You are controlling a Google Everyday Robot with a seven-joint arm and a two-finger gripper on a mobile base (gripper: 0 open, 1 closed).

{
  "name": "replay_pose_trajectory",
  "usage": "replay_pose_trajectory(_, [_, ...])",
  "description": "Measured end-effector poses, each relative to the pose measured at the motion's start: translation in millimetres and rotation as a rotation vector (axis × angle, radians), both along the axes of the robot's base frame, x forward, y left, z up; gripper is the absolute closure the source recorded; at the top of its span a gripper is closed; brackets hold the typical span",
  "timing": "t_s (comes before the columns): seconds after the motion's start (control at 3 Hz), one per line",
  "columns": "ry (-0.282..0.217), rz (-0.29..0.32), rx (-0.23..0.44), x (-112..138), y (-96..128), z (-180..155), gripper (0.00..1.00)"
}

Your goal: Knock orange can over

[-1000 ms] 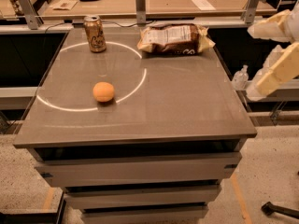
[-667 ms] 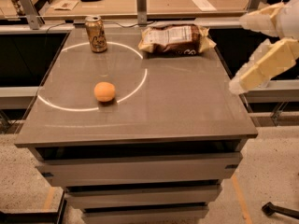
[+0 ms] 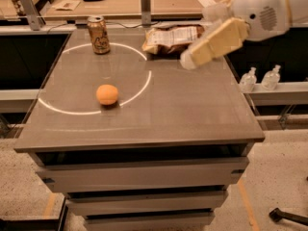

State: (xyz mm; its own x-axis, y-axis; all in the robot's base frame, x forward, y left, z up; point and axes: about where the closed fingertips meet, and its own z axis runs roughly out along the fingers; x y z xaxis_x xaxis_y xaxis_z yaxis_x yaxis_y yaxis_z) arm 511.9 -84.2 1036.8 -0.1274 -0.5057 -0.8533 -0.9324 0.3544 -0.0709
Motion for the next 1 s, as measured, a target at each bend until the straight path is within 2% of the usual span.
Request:
replay_pose_trajectory(0.33, [0.063, 0.012, 0.107, 32.9, 28.2, 1.9, 0.0])
replay_pose_trajectory(0.67, [0.062, 0.013, 0.107, 33.0, 28.6, 1.8, 0.0])
replay_pose_trajectory(1.0, [0.062, 0.039, 0.123, 41.0, 41.0, -5.0, 0.0])
